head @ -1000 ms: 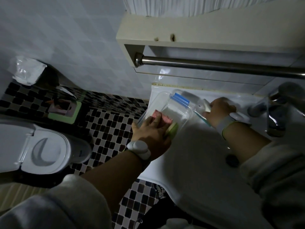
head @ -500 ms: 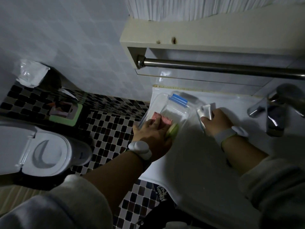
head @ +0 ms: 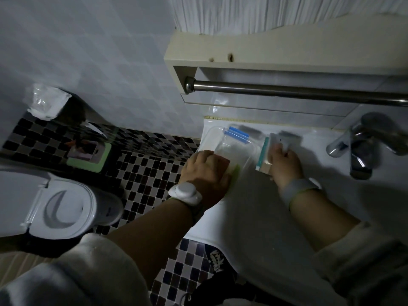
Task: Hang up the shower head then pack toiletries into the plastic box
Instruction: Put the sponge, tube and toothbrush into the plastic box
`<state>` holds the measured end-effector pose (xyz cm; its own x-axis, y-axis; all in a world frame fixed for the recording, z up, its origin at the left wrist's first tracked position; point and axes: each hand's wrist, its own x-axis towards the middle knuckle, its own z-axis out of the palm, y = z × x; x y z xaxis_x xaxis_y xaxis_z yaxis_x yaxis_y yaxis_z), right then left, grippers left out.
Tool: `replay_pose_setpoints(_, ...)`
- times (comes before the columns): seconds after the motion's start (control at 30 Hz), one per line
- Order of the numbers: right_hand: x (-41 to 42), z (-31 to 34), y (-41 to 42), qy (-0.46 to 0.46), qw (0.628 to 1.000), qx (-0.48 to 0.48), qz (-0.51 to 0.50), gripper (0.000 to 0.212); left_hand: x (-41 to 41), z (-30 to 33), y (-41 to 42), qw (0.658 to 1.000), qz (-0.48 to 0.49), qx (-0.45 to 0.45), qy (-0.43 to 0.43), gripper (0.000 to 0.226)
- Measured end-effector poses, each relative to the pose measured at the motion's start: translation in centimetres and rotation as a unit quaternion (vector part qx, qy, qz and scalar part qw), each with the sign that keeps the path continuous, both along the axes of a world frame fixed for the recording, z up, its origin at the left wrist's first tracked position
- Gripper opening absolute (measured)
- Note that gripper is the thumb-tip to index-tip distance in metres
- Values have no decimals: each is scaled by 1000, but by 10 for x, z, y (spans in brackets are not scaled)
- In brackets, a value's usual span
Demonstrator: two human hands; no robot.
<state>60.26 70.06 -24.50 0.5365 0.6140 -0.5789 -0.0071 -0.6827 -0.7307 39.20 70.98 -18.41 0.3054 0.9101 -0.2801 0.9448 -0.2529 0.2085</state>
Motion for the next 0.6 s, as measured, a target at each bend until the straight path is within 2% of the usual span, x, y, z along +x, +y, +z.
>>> replay_pose_setpoints(0.23, -25, 45, 8, 39, 993, 110, -15, 51, 33, 18, -5, 993, 29, 36, -107, 48)
replay_pose_setpoints(0.3, -35, 55, 7, 52, 990, 131, 6, 49, 45, 24, -5, 983, 42, -5, -181, 35)
replay_pose_setpoints(0.37, -43, 63, 7, 68, 986, 152, 3, 38, 52, 33, -5, 952, 92, -87, -277, 21)
replay_pose_setpoints(0.43, -48, 71, 5, 80, 984, 162, 0, 27, 55, 43, -7, 912, 155, -156, -347, 19)
replay_pose_setpoints(0.5, -50, 77, 2, 91, 982, 167, 13, 20, 56, 50, -10, 880, 191, -205, -384, 23)
replay_pose_setpoints(0.6, -52, 78, -4, 59, 984, 149, 77, 15, 54, 59, -10, 864, 220, -205, -403, 21)
